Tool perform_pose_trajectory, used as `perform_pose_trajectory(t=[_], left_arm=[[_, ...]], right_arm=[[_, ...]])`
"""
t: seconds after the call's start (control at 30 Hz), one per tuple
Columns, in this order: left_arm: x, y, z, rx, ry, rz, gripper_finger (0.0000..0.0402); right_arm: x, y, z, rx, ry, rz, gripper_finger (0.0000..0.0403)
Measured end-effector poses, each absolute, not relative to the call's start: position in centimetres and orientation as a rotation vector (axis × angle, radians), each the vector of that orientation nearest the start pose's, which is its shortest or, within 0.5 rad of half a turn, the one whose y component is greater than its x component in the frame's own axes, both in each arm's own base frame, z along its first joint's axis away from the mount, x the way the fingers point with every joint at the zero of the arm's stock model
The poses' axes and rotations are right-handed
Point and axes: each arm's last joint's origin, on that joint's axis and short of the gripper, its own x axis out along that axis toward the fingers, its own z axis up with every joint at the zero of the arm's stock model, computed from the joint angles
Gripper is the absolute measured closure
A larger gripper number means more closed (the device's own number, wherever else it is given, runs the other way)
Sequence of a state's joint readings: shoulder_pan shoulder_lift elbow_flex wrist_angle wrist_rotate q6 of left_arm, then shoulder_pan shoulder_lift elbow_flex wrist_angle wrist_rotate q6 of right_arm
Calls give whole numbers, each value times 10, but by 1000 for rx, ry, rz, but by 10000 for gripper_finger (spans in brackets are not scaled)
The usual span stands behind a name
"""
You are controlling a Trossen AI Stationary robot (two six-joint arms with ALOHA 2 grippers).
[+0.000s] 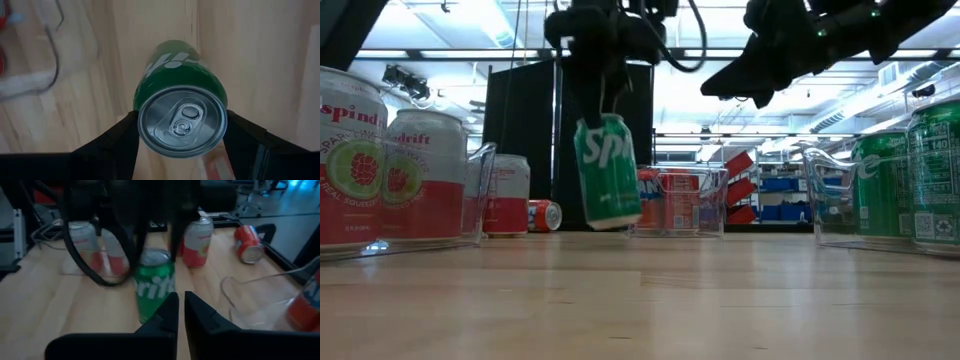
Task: Sort soda cans
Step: Put the green soda can into the bottom right transparent bin
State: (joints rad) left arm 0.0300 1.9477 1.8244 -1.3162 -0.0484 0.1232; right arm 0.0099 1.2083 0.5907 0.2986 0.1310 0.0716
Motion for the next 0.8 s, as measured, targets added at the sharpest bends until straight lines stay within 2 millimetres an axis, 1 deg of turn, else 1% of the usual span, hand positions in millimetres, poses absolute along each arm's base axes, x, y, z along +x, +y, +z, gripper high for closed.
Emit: perform_pose_trajectory(t=[0.2,0.53,0.8], left_arm=[[391,1,267,118,1446,-103,166],[394,-17,266,135,1408,-157,166],[394,-19,262,116,1397,-152,161]], right_arm=[[253,8,228,46,305,-105,393],[253,9,228,45,305,-123,395],[253,9,228,44,304,-123,395]])
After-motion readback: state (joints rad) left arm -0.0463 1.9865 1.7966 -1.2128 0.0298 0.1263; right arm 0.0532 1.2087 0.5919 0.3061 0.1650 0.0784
